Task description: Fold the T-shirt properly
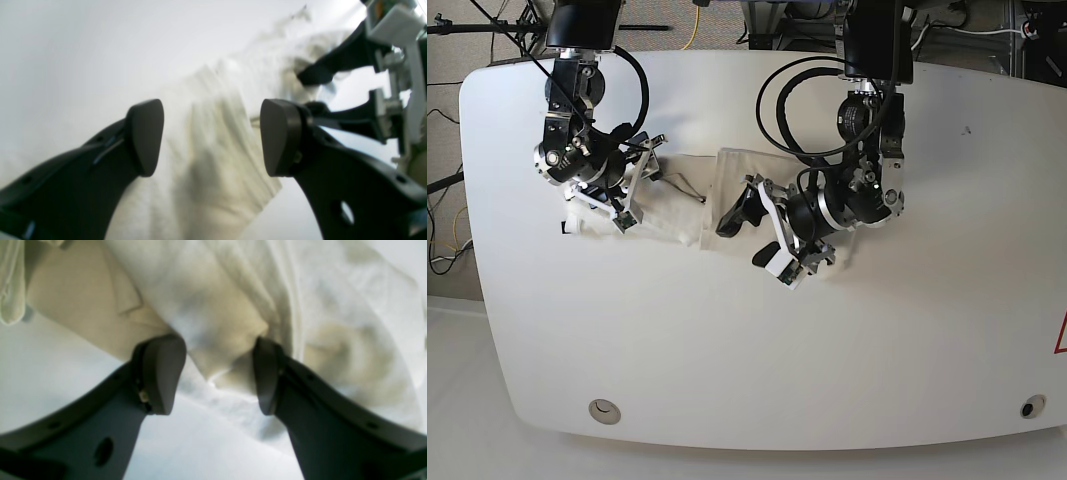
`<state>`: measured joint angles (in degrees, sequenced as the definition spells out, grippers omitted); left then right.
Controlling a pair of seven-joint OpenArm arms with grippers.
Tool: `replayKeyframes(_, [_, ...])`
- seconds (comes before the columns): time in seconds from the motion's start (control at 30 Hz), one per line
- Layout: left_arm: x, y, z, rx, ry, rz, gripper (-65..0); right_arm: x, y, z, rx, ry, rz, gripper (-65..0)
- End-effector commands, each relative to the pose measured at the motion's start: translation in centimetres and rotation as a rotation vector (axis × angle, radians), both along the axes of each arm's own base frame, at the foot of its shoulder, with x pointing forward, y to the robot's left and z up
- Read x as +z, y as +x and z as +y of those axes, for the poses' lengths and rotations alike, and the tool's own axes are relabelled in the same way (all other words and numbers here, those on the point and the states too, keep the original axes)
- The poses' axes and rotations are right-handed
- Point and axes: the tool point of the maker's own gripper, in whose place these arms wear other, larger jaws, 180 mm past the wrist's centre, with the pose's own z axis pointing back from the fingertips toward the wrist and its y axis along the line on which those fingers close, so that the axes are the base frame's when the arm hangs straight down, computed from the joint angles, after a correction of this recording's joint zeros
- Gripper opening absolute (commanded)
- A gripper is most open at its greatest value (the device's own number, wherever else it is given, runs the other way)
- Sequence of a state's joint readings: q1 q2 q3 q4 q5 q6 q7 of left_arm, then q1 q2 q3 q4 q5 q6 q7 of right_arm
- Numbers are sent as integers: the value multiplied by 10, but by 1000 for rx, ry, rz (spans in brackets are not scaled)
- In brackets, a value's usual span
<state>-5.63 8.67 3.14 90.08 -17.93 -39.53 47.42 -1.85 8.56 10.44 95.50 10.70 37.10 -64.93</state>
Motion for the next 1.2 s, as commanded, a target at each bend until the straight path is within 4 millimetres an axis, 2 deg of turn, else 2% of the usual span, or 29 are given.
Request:
replayKeyframes(0.0, [36, 11, 0, 3, -36, -111, -239, 9, 8, 0, 5, 6, -37, -307])
replayKeyframes(0.23, [38, 11, 31, 14, 50, -161, -240, 10, 9, -1, 4, 5, -41, -307])
replayKeyframes(0.33, [23, 3, 47, 16, 97, -137, -240, 11, 9, -2, 2, 4, -44, -307])
replayKeyframes(0.5, [10, -4, 71, 37, 151, -116, -240, 16, 13, -4, 3, -3, -62, -307])
replayKeyframes(0.67, [-5, -8, 104, 104, 182, -74, -240, 30, 19, -3, 9, -10, -108, -307])
replayKeyframes(0.77, [-19, -10, 117, 123, 198, -35, -240, 39, 23, -2, 14, -15, -140, -307])
replayKeyframes(1.03, [-62, -17, 131, 157, 157, 71, -240, 59, 29, 0, 22, -28, -202, -307])
replayKeyframes(1.17, [-85, -21, 133, 181, 115, 127, -240, 70, 32, -8, -6, -37, -238, -309])
